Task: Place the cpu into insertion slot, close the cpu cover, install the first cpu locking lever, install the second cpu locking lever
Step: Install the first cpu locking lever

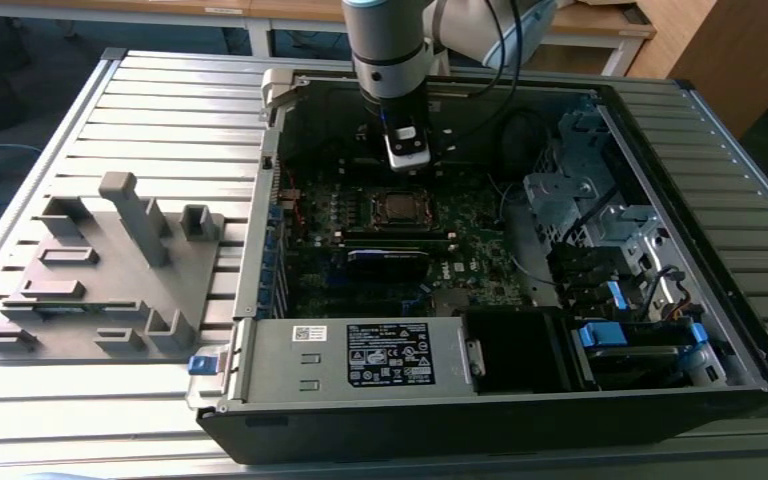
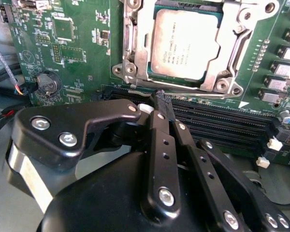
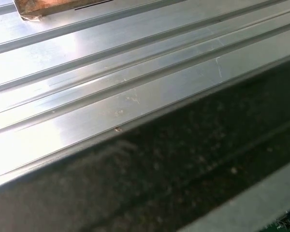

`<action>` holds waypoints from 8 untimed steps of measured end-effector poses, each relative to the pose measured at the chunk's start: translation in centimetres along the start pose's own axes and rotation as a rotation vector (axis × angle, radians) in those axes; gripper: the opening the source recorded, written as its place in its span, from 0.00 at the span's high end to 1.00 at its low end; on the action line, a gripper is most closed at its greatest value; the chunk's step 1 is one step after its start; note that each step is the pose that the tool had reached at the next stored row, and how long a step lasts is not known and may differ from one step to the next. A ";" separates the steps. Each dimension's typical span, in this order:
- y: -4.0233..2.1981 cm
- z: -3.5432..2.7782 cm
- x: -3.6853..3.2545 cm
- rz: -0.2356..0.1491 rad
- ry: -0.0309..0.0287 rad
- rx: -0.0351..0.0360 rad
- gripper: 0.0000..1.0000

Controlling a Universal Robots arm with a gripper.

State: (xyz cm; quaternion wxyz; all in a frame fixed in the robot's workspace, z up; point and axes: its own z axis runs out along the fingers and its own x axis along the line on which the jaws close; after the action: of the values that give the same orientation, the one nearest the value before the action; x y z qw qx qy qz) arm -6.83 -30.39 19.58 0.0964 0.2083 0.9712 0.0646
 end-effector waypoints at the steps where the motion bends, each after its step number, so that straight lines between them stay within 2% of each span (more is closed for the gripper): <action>1: -0.03 0.01 -0.01 0.000 0.0001 0.0002 0.89; 8: -0.06 0.05 -0.08 0.000 0.0002 0.0003 0.89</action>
State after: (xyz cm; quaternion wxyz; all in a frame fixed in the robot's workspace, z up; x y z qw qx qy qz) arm -6.77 -30.48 19.53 0.0963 0.2082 0.9712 0.0644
